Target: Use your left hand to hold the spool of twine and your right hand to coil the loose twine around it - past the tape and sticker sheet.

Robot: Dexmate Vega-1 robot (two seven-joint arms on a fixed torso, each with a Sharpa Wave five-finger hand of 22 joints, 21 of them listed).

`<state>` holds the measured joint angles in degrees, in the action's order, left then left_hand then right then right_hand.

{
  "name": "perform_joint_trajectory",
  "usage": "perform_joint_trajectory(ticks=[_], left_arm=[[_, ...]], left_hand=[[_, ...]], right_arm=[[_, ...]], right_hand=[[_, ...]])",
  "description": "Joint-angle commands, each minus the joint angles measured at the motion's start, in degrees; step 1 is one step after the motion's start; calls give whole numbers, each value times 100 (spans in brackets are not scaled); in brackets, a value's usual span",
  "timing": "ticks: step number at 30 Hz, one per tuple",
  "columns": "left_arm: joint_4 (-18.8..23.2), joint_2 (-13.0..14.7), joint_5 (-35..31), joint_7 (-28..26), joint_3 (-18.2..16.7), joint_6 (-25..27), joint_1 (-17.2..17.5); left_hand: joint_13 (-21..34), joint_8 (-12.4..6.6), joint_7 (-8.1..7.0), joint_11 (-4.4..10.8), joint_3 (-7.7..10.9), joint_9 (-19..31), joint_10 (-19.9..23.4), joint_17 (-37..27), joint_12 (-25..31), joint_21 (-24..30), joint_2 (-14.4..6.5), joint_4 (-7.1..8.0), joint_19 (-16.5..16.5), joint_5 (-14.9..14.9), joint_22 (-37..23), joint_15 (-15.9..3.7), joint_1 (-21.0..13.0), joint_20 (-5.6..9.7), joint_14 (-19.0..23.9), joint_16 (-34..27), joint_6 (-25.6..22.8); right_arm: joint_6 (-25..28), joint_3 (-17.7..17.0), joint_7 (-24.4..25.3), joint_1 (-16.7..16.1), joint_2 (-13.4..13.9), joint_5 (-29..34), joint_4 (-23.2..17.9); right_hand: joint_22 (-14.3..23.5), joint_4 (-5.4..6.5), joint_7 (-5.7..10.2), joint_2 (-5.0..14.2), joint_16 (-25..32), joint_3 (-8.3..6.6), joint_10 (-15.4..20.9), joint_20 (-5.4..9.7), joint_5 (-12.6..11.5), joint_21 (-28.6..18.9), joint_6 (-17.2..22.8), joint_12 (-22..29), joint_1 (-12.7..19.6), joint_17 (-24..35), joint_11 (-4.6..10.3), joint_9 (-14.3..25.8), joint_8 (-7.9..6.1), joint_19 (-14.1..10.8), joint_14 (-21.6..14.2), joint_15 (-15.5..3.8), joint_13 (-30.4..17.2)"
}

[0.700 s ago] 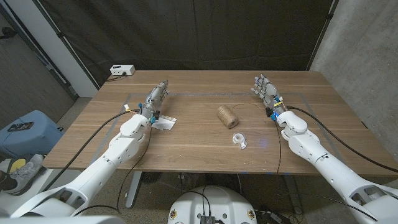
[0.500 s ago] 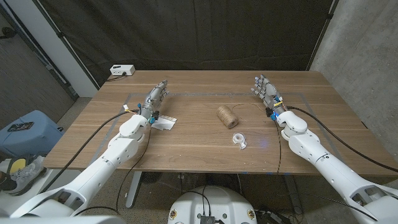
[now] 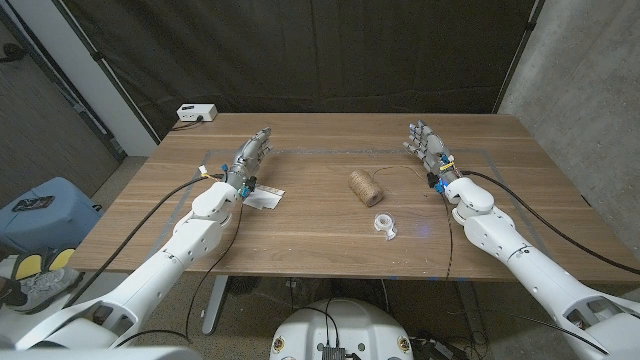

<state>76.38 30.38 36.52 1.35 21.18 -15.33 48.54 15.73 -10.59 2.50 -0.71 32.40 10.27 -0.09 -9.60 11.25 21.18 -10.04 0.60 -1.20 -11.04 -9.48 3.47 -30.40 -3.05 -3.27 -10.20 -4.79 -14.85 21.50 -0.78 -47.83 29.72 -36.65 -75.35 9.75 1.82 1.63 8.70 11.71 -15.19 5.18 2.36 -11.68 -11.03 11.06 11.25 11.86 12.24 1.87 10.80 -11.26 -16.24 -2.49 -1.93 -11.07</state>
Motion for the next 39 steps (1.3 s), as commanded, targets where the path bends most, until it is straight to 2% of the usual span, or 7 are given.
perform_joint_trajectory(ticks=[1, 14, 21, 30, 39], left_arm=[[50, 38, -194, 78, 148, 78, -215], [224, 261, -508, 256, 290, 117, -342], [186, 363, -686, 439, 371, 72, -487], [55, 468, -876, 808, 494, -14, -749], [-105, 518, -1209, 1108, 674, -180, -1062]], left_hand=[[-17, -37, -16, 24, 35, 12, 45, -3, 41, -28, 25, -87, 50, -43, -26, -11, -96, 13, 64, -23, -51], [-130, -64, -48, 47, 124, 10, 170, -7, 85, -94, 62, -414, 179, -146, -26, -42, -298, 24, 184, -39, -195], [-223, -90, -53, 125, 280, 15, 264, -12, 111, -181, 49, -772, 263, -341, -26, -105, -587, 76, 279, -47, -367], [-260, -75, -71, 156, 348, 17, 328, -14, 129, -219, 68, -934, 326, -445, -29, -125, -735, 90, 335, -48, -387], [-280, -59, -74, 156, 395, 19, 350, -18, 134, -258, 92, -1026, 345, -517, -31, -129, -848, 93, 355, -44, -376]], right_arm=[[-84, -24, 42, -18, 3, 45, 38], [-128, -42, 112, -55, 26, 98, 26], [-161, -3, 155, 12, -36, 165, 91], [-201, 40, 219, 92, -103, 252, 167], [-263, 51, 234, 170, -160, 292, 288]], right_hand=[[11, 9, 19, -18, 12, -49, 42, 116, -33, -24, 51, 16, 79, 11, -7, 16, -33, -37, -70, -173, -19], [11, -7, 34, -24, 2, -76, 34, 107, -35, -19, 67, 11, 101, -9, -9, 16, -33, -29, -71, -168, -19], [11, -19, 41, -25, 1, -94, 32, 100, -36, -17, 86, 9, 117, -20, 0, 16, -37, -26, -80, -167, -18], [12, -27, 47, -26, -3, -111, 33, 93, -35, -16, 90, 8, 127, -28, -1, 16, -35, -26, -81, -173, -18], [12, -36, 46, -29, -9, -128, 27, 92, -34, -15, 93, 6, 137, -37, -7, 17, -33, -25, -75, -182, -18]])
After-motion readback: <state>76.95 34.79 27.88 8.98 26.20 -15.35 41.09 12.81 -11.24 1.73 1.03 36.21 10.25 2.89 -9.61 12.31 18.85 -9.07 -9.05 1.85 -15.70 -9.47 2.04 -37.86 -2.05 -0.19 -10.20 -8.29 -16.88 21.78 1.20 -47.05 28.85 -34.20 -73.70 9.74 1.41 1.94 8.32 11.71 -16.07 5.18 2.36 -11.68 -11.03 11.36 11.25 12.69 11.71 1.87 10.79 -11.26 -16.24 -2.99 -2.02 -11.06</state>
